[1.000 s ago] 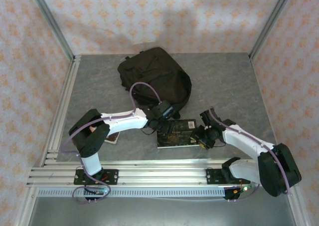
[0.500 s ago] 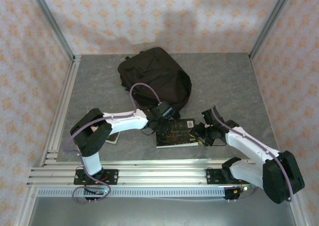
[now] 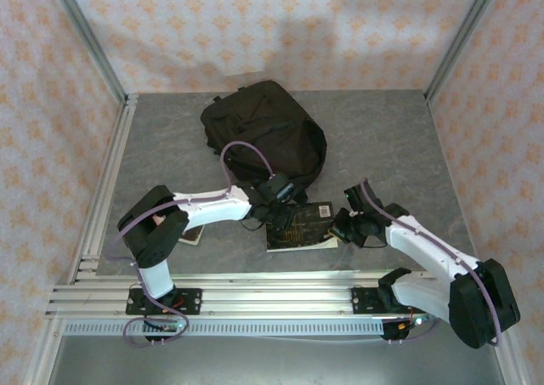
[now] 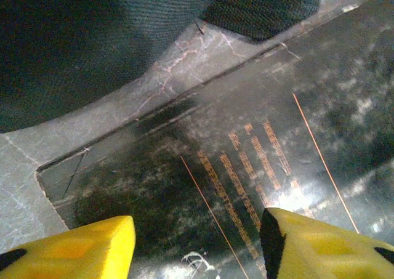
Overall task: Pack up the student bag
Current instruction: Pick up the book from the bottom-center of the table.
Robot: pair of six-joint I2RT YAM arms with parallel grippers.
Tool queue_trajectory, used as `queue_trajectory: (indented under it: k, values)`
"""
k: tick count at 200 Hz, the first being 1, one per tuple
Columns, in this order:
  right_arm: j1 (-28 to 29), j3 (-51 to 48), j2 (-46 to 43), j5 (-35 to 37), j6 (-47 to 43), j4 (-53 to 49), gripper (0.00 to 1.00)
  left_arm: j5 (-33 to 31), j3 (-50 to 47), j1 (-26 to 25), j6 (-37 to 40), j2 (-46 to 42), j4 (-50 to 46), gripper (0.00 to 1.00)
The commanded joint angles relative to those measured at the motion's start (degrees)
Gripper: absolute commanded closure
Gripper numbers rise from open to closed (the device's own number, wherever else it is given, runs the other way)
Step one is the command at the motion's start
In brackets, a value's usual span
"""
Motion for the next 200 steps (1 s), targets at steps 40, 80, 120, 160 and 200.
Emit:
queue_trajectory:
  k: [40, 80, 120, 160, 200]
  values:
    - [0.1, 14.4, -5.5, 13.7, -19.1, -8.6, 1.0, -4.1, 7.6, 0.0, 5.1, -12.6, -12.4, 0.15]
    - [0.4, 21.5, -7.2, 12.9, -32.1, -9.0, 1.0, -11.7, 13.7, 0.0, 10.1, -18.2, -17.3, 0.14]
    - [3.9, 21.9, -15.0, 7.4, -50.9, -6.0, 0.98, -9.4, 9.2, 0.0, 19.7, -25.3, -10.7, 0.13]
    - [6.4, 26.7, -16.9, 1.5, -68.0, -13.5, 1.0, -2.8, 9.5, 0.0, 30.3, -26.8, -12.0, 0.09]
    - [8.4, 29.4, -16.4, 0.6, -75.6, -15.7, 1.0, -3.1, 7.6, 0.0, 38.0, -27.6, -7.3, 0.06]
